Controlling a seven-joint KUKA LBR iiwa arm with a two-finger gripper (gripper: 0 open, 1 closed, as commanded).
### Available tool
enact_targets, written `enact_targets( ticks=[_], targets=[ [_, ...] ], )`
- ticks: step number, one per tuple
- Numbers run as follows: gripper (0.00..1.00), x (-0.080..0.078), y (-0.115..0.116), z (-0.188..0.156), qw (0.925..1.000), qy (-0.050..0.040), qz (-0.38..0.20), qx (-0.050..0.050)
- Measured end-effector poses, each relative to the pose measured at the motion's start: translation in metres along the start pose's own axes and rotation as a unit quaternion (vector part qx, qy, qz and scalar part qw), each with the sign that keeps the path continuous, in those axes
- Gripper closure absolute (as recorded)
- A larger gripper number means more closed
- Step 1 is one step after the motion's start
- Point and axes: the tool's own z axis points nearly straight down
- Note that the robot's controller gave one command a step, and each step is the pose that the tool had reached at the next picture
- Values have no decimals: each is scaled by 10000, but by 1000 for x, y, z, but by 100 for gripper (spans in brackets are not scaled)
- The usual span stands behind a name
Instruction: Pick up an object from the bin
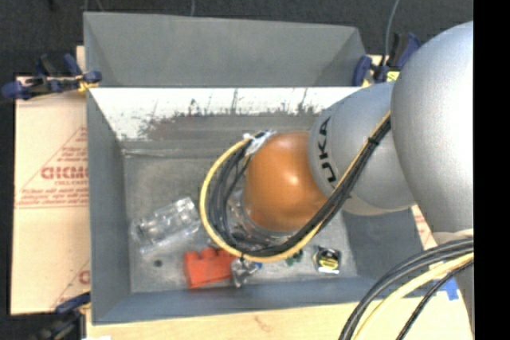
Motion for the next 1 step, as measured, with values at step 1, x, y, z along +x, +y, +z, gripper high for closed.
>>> enact_targets(
  ticks=[1],
  targets=[
    [100, -21, -8, -139, 9999, 46, -157, -22]
  ],
)
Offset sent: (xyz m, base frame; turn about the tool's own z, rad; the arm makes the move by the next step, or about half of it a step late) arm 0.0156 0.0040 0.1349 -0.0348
